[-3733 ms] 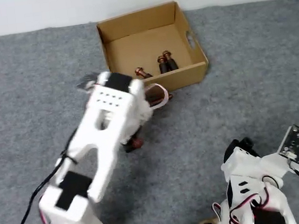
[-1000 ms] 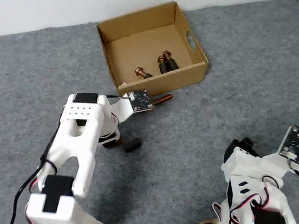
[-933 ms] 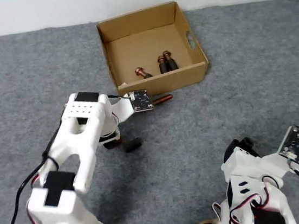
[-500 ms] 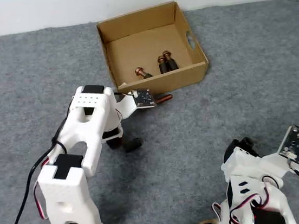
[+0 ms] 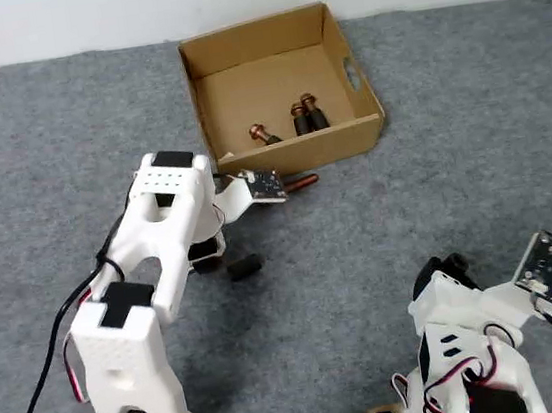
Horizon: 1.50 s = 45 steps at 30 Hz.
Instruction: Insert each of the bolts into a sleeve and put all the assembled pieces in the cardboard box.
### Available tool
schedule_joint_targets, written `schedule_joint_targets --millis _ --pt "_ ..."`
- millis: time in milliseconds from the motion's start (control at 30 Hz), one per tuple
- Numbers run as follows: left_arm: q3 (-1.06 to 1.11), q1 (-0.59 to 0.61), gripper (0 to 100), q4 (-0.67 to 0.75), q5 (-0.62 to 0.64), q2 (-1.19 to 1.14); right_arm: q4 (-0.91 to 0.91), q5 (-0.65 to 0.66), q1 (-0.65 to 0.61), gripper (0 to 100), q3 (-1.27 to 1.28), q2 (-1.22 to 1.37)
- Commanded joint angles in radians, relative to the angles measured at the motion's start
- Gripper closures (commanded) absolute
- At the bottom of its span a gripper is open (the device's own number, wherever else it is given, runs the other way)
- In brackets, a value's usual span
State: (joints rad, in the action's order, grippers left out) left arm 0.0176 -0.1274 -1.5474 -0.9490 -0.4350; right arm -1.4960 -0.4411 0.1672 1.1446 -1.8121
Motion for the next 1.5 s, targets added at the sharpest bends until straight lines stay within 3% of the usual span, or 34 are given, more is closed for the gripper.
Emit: schedule_joint_targets --millis 0,200,367,633,1033,1167,1367,1467 --pt "-0.012 -0.005 99 -0.083 0.032 0.193 0.021 0.006 0.012 99.0 -0.005 -0.001" --pt "0.045 -0.006 99 -0.141 0.063 0.465 0.016 0.006 0.012 99.0 -0.012 -0.002" --pt "0.240 -0.009 99 -0.143 0.072 0.712 0.015 0.006 0.010 99.0 -0.014 -0.002" --pt "0.552 -0.126 99 -0.155 0.503 1.079 0.015 0.009 0.002 99.0 -0.014 -0.002" --pt "0.685 -0.187 100 0.058 0.783 1.448 0.016 0.015 -0.239 99.0 -0.026 -0.001" --pt "0.806 -0.232 100 0.135 0.899 1.651 0.047 0.098 -0.306 99.0 -0.026 -0.002" --pt "0.967 -0.284 100 0.239 1.181 2.004 0.113 0.161 -0.390 99.0 -0.026 -0.001" --pt "1.033 -0.284 100 0.318 1.201 2.157 0.117 0.212 -0.487 99.0 -0.023 0.001"
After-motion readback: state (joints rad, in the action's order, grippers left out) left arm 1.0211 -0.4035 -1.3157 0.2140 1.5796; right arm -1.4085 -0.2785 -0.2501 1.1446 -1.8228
